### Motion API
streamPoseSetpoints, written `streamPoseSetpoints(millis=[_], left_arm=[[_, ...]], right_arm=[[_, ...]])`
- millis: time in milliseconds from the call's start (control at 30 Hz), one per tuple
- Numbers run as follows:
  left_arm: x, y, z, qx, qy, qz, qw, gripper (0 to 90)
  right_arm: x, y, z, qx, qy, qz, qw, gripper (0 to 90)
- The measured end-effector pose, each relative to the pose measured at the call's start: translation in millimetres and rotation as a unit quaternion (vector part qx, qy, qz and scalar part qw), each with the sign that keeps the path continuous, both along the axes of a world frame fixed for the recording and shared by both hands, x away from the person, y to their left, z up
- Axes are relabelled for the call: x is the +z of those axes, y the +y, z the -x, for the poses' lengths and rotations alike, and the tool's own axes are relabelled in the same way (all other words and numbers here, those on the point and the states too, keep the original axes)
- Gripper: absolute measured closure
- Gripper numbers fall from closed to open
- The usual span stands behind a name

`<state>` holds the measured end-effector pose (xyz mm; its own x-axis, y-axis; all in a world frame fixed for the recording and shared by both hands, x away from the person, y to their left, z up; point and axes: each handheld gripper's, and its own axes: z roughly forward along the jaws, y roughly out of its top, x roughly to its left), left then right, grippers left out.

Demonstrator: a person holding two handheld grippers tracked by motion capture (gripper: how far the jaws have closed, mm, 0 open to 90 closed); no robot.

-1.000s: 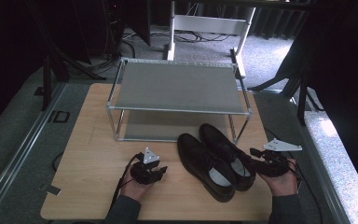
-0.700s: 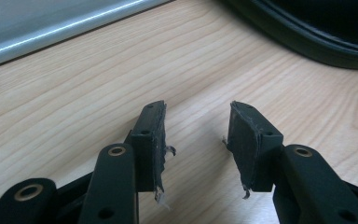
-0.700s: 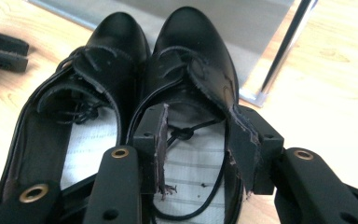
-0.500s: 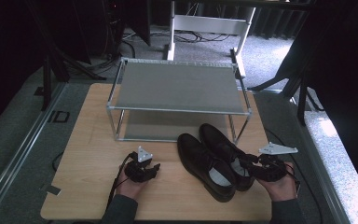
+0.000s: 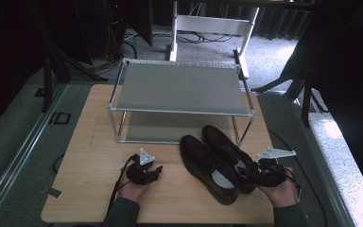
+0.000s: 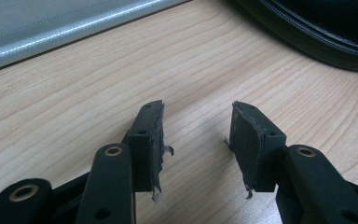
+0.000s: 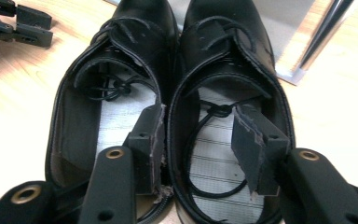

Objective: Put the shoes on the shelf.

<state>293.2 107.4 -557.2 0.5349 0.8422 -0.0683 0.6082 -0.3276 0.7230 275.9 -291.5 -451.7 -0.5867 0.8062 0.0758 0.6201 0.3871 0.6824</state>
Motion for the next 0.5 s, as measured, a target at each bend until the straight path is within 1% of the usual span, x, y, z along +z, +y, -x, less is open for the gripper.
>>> streamPoseSetpoints(millis=[200,500], left_arm=[[-0.1,-0.1,0.2,0.0,0.0,0.001,1.0,54.4],[-0.3,-0.1,0.3,0.0,-0.001,0.001,1.0,54.2]], right_arm=[[-1.7,6.4,0.4,0.002,0.018,0.001,0.9998,49.9],[-6.1,13.5,1.6,-0.001,0.041,0.017,0.999,47.8]])
